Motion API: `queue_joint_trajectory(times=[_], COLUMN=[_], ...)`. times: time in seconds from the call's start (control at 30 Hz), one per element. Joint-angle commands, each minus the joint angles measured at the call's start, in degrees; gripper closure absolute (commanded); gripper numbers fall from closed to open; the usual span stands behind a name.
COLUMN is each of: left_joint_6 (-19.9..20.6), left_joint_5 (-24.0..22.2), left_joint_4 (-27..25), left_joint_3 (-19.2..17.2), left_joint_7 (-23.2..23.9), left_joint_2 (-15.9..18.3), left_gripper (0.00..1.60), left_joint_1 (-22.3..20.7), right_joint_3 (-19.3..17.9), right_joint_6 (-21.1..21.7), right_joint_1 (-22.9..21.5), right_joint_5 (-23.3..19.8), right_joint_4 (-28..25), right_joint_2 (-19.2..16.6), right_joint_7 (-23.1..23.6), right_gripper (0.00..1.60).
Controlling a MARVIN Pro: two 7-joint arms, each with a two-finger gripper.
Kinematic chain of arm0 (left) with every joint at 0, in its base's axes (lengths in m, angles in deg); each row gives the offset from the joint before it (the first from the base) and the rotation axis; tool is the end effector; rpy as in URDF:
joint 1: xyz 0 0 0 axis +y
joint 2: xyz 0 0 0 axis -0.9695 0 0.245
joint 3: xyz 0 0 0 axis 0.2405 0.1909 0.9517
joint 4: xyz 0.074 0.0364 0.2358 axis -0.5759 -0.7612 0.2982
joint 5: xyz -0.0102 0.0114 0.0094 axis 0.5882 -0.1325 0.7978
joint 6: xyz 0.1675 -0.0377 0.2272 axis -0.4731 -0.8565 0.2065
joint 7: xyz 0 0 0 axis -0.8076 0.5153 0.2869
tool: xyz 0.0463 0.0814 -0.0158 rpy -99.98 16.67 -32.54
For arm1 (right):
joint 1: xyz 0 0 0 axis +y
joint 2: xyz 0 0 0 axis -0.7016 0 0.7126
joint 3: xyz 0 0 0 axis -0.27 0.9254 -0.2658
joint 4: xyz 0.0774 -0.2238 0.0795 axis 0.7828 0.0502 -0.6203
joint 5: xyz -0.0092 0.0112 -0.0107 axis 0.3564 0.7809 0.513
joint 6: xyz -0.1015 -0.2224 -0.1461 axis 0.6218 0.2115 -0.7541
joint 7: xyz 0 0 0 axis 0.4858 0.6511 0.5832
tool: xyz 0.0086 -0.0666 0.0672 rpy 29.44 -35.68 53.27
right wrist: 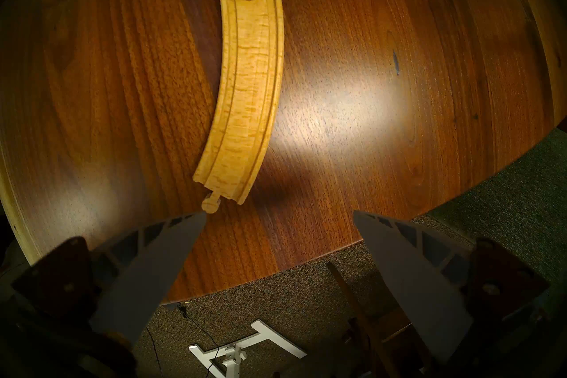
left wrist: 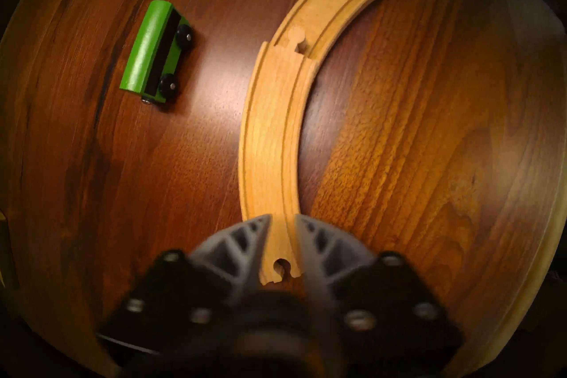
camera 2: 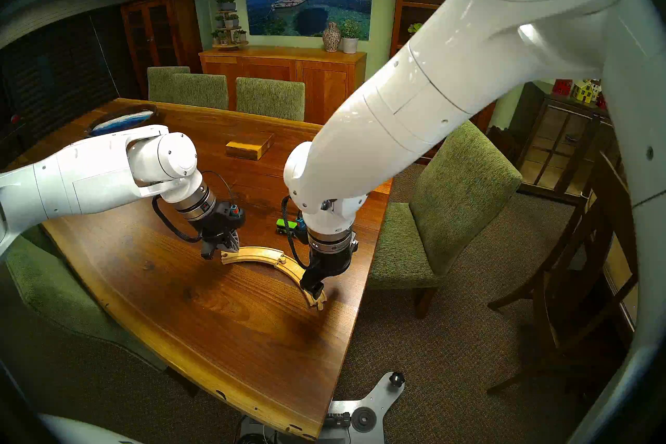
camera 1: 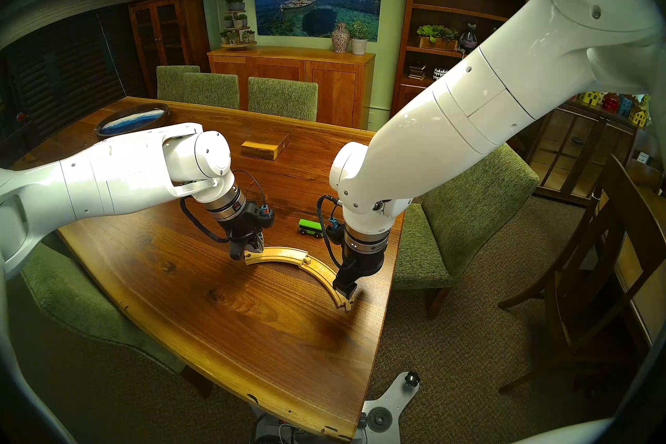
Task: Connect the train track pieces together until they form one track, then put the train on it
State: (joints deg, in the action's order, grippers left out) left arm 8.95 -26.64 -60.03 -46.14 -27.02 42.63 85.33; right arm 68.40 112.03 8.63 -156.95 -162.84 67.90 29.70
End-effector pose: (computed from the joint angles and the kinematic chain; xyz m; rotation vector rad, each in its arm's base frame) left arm 0.4055 0.0179 -0.1828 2.0917 -2.1977 0.3928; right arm 0.3310 0.1431 -0.1856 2.7519 1.3251 0.1209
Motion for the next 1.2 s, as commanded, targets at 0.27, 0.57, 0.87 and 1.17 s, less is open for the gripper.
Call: queue_joint_trajectory(times=[0.27,0.57,0.87,1.17], left_joint_6=[-3.5,-5.0,-5.5,-6.0], left_joint_5=[-0.8,-0.8,-0.4,0.3], left_joint_4=[0.9,2.0,3.2,4.0], left_joint_3=[-1.4,-1.2,-1.1,-0.9], left_joint_7=[4.0,4.5,4.9,5.5], left_joint_2=[1.2,0.9,0.3,-0.2], left_gripper=[0.00,0.00,0.00,0.00], left_joint_1=[-2.2,-1.9,-1.9,-2.0], right_joint_3=[-0.3,-0.3,-1.1,-1.3], right_joint_6=[0.0,0.0,0.8,1.7], right_joint_1=[-1.0,-1.0,-0.9,2.3], right_joint_5=[0.0,0.0,1.7,3.5], right_joint_4=[0.3,0.3,2.0,7.0], right_joint_2=[-0.5,-0.5,-0.4,1.0], right_joint_7=[0.2,0.1,2.1,5.0], right_gripper=[0.00,0.00,0.00,0.00])
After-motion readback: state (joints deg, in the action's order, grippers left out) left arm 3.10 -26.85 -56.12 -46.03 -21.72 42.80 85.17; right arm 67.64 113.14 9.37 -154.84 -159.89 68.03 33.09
